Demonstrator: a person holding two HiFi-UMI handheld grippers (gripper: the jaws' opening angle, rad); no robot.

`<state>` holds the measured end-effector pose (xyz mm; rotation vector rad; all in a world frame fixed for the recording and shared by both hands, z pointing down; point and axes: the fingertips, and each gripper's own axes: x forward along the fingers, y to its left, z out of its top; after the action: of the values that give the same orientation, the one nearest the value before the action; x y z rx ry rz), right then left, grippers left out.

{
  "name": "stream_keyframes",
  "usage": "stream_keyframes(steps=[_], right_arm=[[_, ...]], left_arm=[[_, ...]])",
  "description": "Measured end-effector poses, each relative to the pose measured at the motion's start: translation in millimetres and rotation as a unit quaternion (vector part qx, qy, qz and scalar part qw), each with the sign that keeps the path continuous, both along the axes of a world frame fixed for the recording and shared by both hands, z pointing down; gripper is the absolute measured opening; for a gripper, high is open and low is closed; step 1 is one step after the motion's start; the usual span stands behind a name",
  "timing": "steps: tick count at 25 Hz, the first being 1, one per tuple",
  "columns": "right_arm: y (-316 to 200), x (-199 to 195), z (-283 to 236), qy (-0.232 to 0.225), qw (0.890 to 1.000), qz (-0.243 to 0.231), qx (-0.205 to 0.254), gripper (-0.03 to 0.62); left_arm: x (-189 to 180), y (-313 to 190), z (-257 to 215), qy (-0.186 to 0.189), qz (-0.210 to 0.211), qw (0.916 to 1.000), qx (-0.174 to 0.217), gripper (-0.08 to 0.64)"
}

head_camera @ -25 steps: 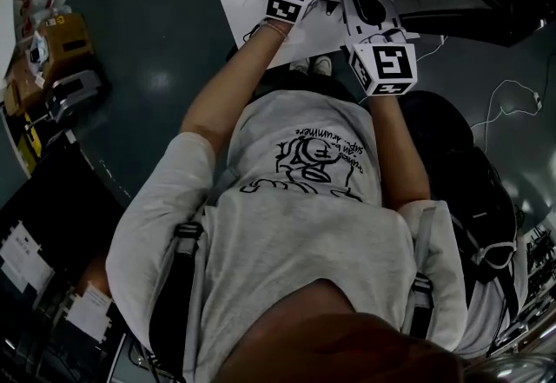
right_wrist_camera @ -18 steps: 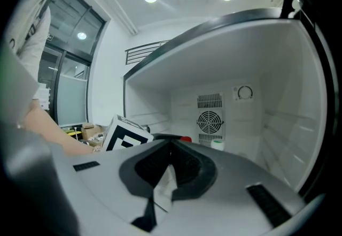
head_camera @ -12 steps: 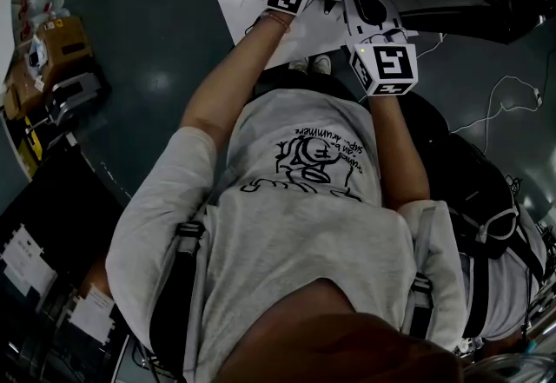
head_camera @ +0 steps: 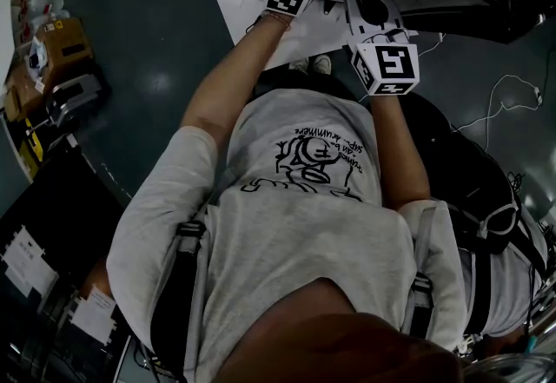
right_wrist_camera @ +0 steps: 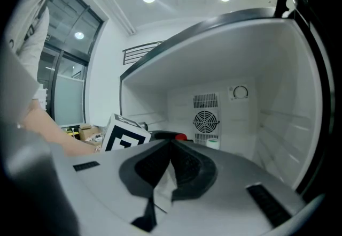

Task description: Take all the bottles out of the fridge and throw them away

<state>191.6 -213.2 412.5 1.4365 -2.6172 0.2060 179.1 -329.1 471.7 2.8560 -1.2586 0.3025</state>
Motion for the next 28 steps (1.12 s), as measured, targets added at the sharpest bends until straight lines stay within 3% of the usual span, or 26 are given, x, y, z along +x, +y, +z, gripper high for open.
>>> stream_keyframes(steps=[10, 28], right_arm=[[-4, 5, 3, -0.003, 1.0, -0.001, 0.002, 0.009], [0, -1, -24, 0.005, 1.0, 0.0, 0.014, 0.009]], left_arm=[[4, 9, -9, -0.006, 0.012, 0.9999, 0.009, 0.16], [-13, 62, -46, 0.011, 0.027, 0.9995, -0.012, 0.161]])
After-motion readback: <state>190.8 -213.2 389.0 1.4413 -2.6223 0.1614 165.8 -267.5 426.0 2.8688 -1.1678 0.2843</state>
